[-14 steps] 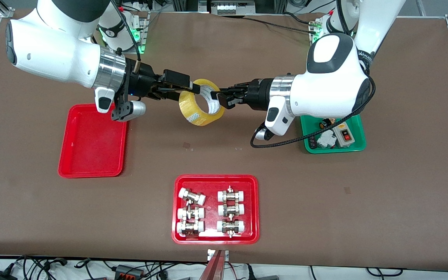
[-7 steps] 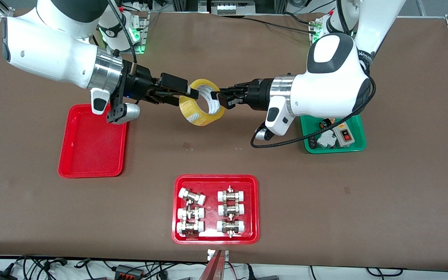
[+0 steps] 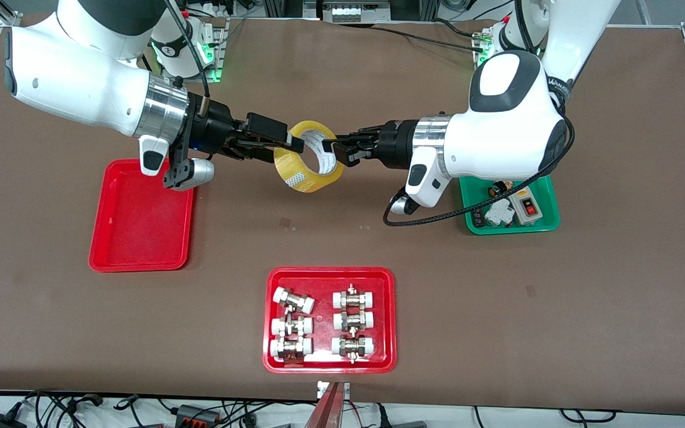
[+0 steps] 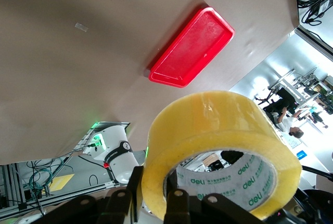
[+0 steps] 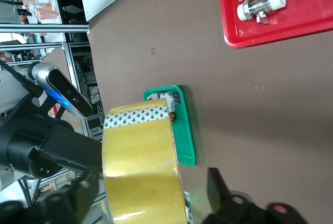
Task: Left arm passes tape to right arm into tray
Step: 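Grasp the tape with the right gripper, then open the left gripper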
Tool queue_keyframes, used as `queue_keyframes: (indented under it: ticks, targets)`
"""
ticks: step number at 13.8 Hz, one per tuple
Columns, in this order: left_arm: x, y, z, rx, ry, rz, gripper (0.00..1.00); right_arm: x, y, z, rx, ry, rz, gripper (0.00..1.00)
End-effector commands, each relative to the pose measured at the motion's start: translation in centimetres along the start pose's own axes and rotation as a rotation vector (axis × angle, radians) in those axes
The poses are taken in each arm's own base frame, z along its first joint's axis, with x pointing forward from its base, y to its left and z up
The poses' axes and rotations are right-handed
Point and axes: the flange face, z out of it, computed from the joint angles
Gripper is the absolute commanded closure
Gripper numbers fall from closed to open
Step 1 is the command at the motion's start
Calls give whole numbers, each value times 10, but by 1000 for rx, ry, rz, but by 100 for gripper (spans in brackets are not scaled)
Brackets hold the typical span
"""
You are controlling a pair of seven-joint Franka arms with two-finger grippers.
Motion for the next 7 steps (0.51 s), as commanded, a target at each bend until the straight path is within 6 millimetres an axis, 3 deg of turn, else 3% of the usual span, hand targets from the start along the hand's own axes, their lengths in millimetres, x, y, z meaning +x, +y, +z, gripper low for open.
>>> queue_keyframes:
  ticks: [1, 5, 7]
  targets:
    - [-6, 6, -7, -13, -16, 10, 100, 1, -7, 1, 18, 2, -7, 26]
    - [-7, 6, -9, -14, -13, 11, 100, 1, -7, 1, 18, 2, -7, 50]
    - [-6, 6, -10, -15, -12, 10, 100, 1, -7, 1, 18, 2, -7, 53]
